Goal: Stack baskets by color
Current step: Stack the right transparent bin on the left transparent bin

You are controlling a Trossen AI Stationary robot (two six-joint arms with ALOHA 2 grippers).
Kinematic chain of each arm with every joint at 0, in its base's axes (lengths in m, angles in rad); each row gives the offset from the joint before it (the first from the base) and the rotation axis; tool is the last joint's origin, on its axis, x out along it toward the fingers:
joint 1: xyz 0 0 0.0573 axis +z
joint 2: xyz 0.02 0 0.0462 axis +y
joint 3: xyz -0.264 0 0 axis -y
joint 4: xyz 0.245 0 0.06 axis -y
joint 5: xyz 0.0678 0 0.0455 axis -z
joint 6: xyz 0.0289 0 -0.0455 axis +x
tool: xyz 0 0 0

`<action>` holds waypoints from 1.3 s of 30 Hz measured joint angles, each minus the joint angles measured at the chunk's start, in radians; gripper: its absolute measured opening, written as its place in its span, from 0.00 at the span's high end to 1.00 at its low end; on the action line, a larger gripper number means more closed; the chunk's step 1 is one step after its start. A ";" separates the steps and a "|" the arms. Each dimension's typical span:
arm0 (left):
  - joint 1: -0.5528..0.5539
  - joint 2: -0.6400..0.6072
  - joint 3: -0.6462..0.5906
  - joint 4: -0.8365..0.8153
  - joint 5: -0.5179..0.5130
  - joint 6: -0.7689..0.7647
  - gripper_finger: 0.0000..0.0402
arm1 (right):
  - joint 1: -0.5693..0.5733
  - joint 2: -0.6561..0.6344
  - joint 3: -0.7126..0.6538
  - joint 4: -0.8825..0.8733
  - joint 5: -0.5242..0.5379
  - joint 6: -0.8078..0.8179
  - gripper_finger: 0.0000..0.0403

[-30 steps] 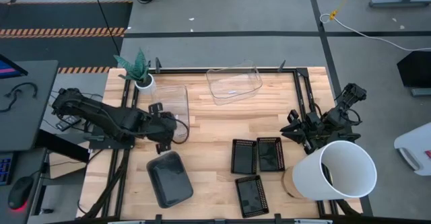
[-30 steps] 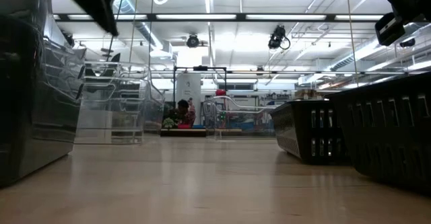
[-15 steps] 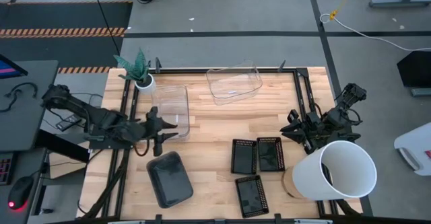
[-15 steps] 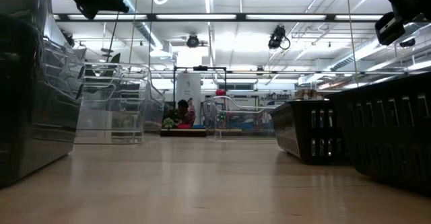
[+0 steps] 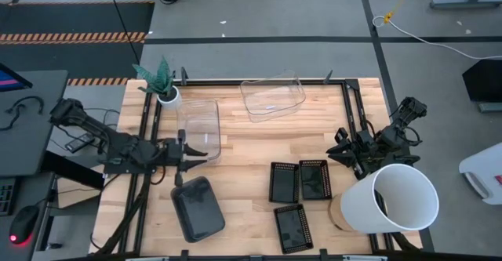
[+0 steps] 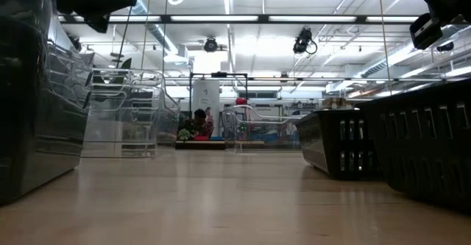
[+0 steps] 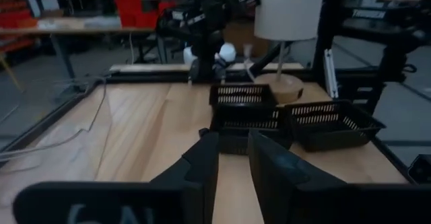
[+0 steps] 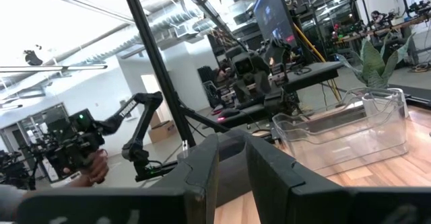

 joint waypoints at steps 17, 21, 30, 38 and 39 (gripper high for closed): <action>-0.096 -0.160 -0.253 0.268 -0.002 0.070 0.88 | 0.000 0.000 0.000 0.008 0.000 0.000 0.79; -0.120 -0.225 -0.253 0.202 -0.006 0.092 0.89 | 0.000 0.000 0.000 0.008 0.000 0.000 0.80; -0.135 -0.372 -0.253 0.032 -0.031 0.127 0.90 | 0.000 0.000 0.000 0.054 0.000 -0.045 0.80; -0.095 -0.552 -0.253 -0.144 -0.033 0.148 0.91 | -0.007 0.000 0.000 0.053 0.246 -0.072 0.79; -0.092 -0.571 -0.253 -0.169 -0.034 0.147 0.91 | -0.013 0.000 0.000 0.053 0.266 -0.072 0.80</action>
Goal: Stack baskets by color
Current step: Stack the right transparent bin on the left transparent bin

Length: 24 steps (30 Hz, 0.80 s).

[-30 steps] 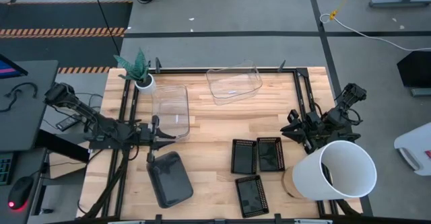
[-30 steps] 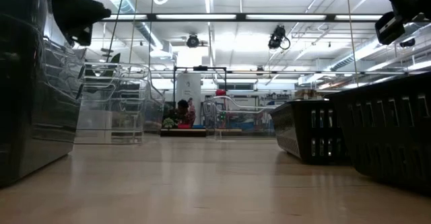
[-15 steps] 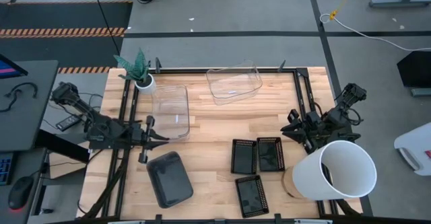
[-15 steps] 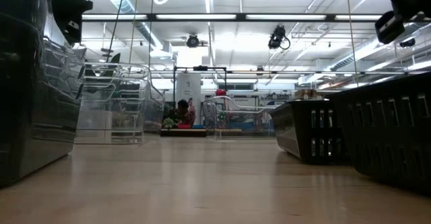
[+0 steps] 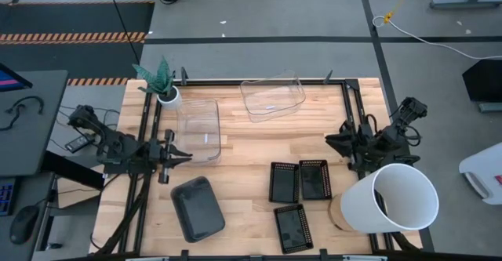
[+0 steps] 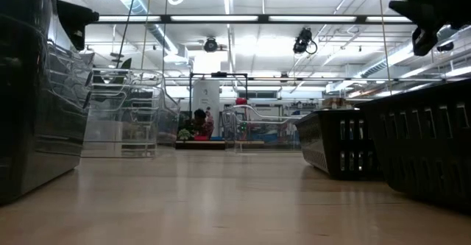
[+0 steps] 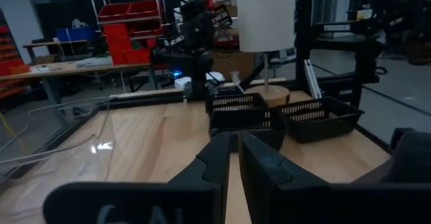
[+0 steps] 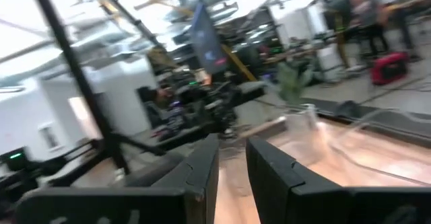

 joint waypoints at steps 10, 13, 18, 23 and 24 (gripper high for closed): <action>0.003 -0.113 0.000 -0.159 0.002 0.027 0.91 | -0.096 0.001 0.000 -0.006 0.041 0.028 0.80; 0.003 -0.113 0.000 -0.141 0.034 0.048 0.91 | -0.138 0.023 0.000 -0.007 0.028 0.044 0.80; 0.003 -0.113 0.000 -0.117 0.024 0.075 0.91 | -0.230 0.096 0.000 0.045 -0.055 0.071 0.80; 0.003 -0.112 0.000 -0.096 0.003 0.094 0.95 | -0.331 0.216 0.000 0.166 -0.181 0.044 0.80; 0.003 -0.112 0.000 -0.096 0.003 0.092 0.96 | -0.351 0.242 0.000 0.188 -0.196 0.041 0.80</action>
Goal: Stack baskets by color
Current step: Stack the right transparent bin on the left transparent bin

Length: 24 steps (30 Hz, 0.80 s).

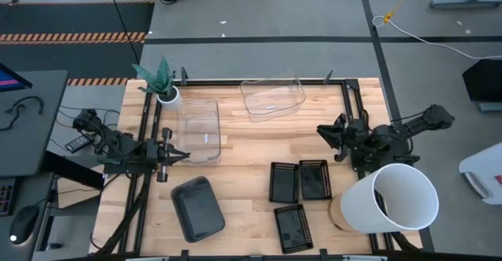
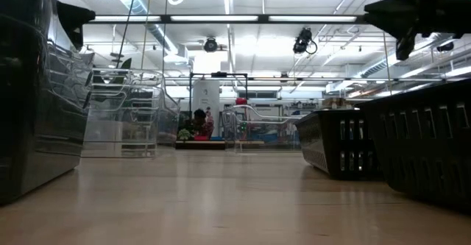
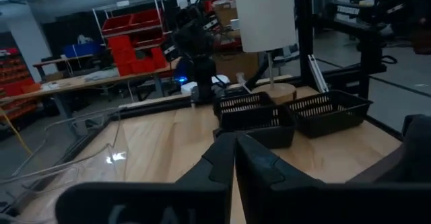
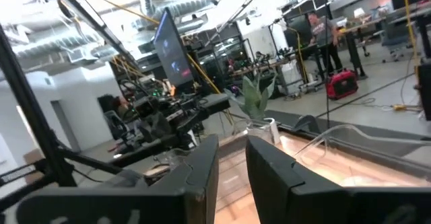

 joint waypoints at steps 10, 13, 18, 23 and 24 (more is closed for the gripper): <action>0.000 0.005 0.000 0.006 0.000 0.005 0.97 | -0.180 0.293 0.000 0.274 -0.174 -0.003 0.80; 0.000 0.005 0.000 0.009 0.001 -0.112 0.94 | -0.202 0.369 0.008 0.323 -0.178 0.002 0.80; 0.000 0.005 0.000 0.008 0.001 -0.248 0.91 | -0.217 0.466 0.069 0.328 -0.181 0.009 0.80; 0.000 0.005 0.000 0.008 0.001 -0.253 0.90 | -0.234 0.543 0.132 0.328 -0.194 -0.027 0.80; 0.000 0.005 0.000 0.008 0.001 -0.253 0.91 | -0.237 0.557 0.142 0.328 -0.194 -0.028 0.80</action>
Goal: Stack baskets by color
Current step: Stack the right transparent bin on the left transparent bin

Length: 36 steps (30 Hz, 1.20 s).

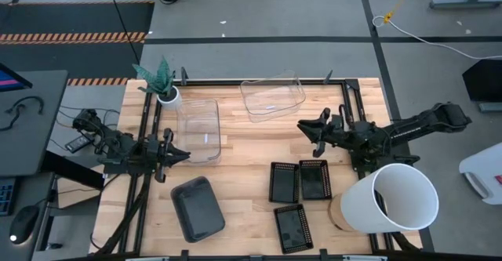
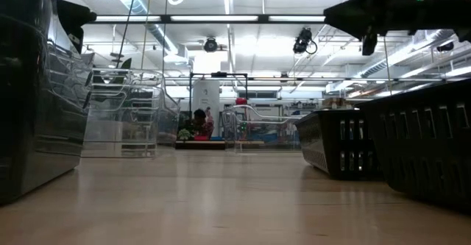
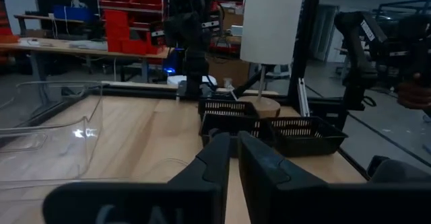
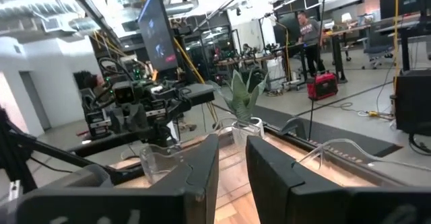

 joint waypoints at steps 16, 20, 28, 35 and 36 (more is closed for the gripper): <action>0.000 0.000 0.000 0.000 0.000 0.000 0.90 | -0.045 0.119 0.173 -0.062 -0.053 0.003 0.80; 0.000 0.000 0.000 0.000 0.000 0.000 0.90 | -0.045 0.186 0.209 -0.075 -0.034 0.036 0.80; 0.000 0.000 0.000 -0.001 0.000 0.000 0.93 | -0.052 0.372 0.342 -0.078 0.045 0.053 0.80; 0.000 0.000 0.000 -0.001 0.000 0.001 0.90 | -0.085 0.495 0.465 -0.098 0.051 0.061 0.80; 0.000 0.000 0.000 0.000 0.000 0.001 0.90 | -0.090 0.512 0.481 -0.103 0.049 0.061 0.80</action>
